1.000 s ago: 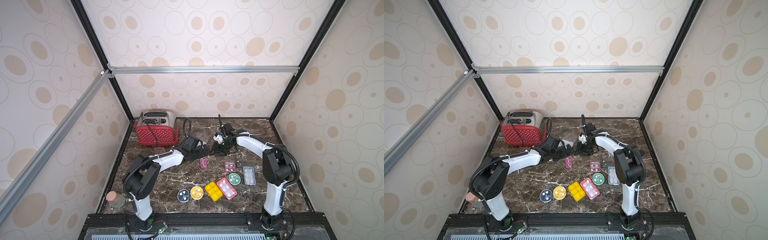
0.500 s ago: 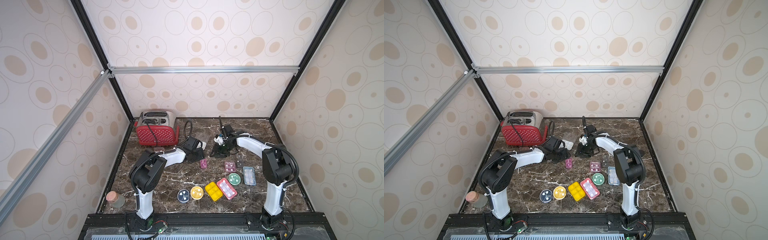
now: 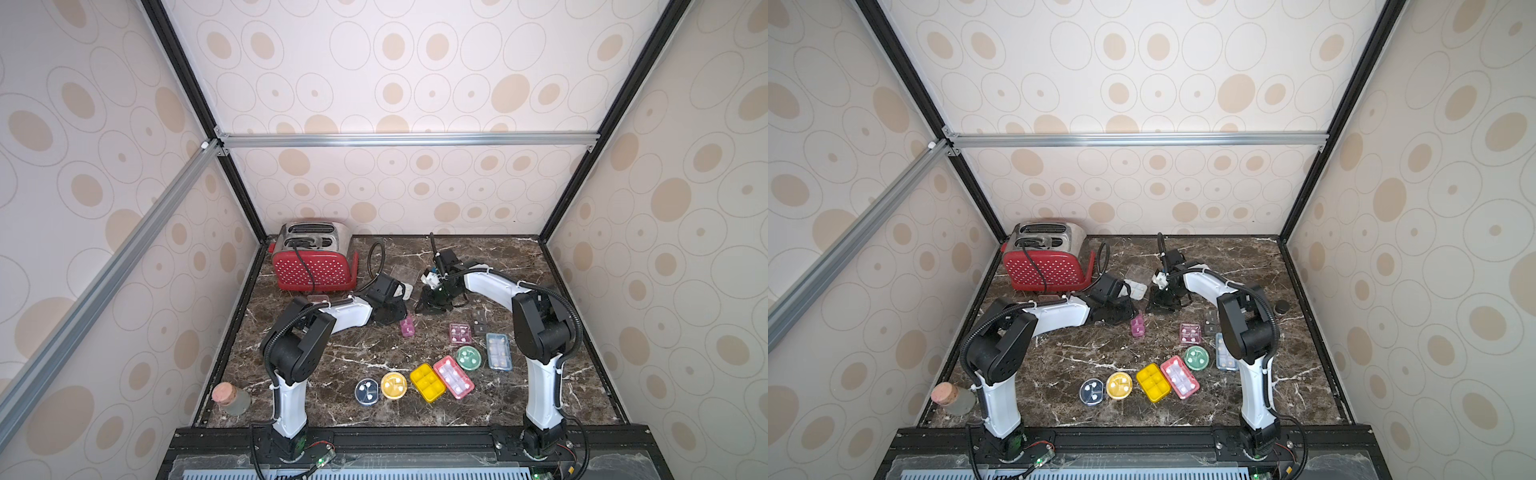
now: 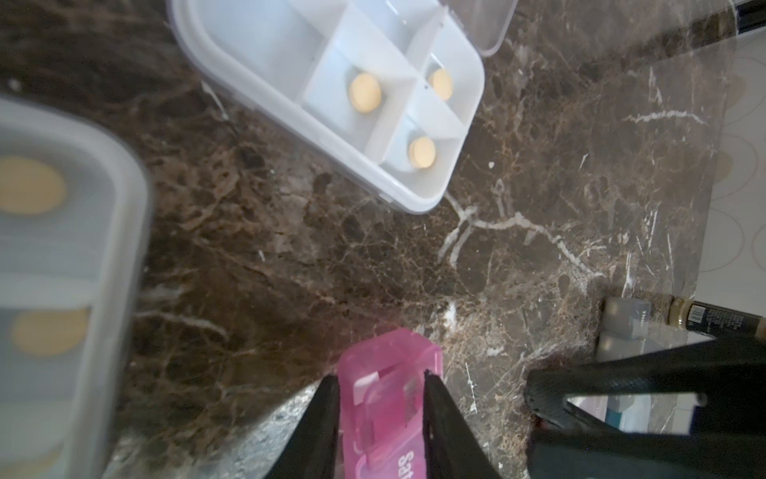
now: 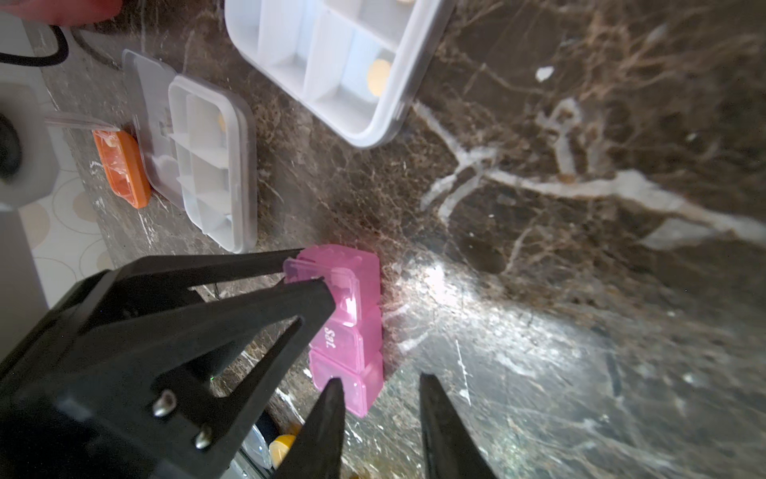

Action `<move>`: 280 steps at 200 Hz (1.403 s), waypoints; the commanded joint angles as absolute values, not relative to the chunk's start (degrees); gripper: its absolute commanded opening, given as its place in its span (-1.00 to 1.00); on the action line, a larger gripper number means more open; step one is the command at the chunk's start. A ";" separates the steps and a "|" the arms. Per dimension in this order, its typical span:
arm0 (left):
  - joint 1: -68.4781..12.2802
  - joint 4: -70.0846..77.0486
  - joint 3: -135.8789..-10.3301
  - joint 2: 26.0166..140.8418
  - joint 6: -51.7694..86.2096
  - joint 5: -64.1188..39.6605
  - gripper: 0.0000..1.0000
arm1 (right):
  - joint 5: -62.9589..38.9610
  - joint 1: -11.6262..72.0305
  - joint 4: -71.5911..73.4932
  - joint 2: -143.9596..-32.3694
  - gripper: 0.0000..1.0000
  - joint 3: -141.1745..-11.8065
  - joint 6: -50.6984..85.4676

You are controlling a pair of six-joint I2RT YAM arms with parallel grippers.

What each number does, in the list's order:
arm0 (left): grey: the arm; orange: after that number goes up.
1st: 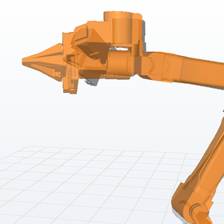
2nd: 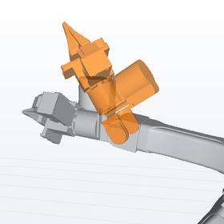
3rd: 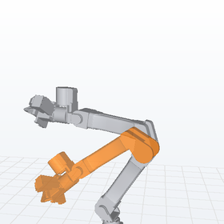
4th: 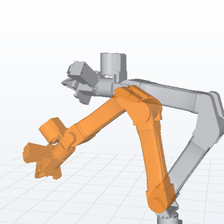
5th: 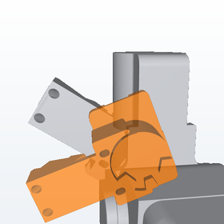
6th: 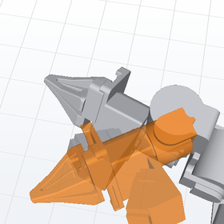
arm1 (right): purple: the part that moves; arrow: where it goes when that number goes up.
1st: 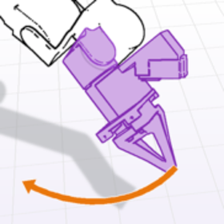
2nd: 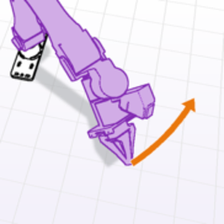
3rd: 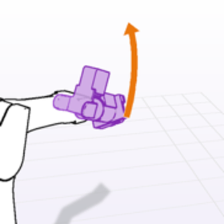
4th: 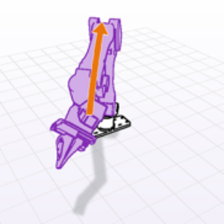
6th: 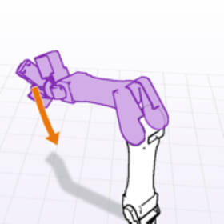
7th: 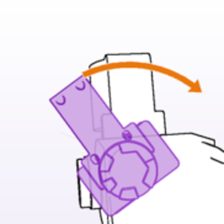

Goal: Close pillboxes
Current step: Close the lid on the pillbox.

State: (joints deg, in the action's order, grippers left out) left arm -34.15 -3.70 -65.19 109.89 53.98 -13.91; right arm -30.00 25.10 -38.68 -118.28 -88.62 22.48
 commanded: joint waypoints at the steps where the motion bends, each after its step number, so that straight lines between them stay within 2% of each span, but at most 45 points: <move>1: -34.03 -2.91 -64.87 111.17 54.93 -14.14 -0.34 | -30.15 25.32 -38.84 -120.08 -0.35 -90.59 22.68; 77: -34.07 -0.87 -62.12 110.84 56.61 -14.36 -0.43 | -29.71 25.40 -38.06 -121.77 -0.35 -91.33 23.29; 128: -34.11 -0.56 -60.14 110.83 57.04 -14.36 -0.59 | -30.02 25.49 -37.77 -121.73 -0.37 -91.23 23.56; 159: -34.19 -0.57 -60.03 110.44 56.78 -14.67 -0.56 | -29.53 25.49 -38.23 -121.12 -0.37 -91.40 23.29; 191: -34.24 -0.79 -60.38 110.38 56.60 -14.98 -0.29 | -29.77 25.49 -38.23 -122.10 -0.34 -92.26 23.47; 280: -34.36 -0.70 -59.57 111.58 57.04 -14.72 -0.46 | -29.97 26.15 -38.23 -124.35 -0.31 -92.90 23.25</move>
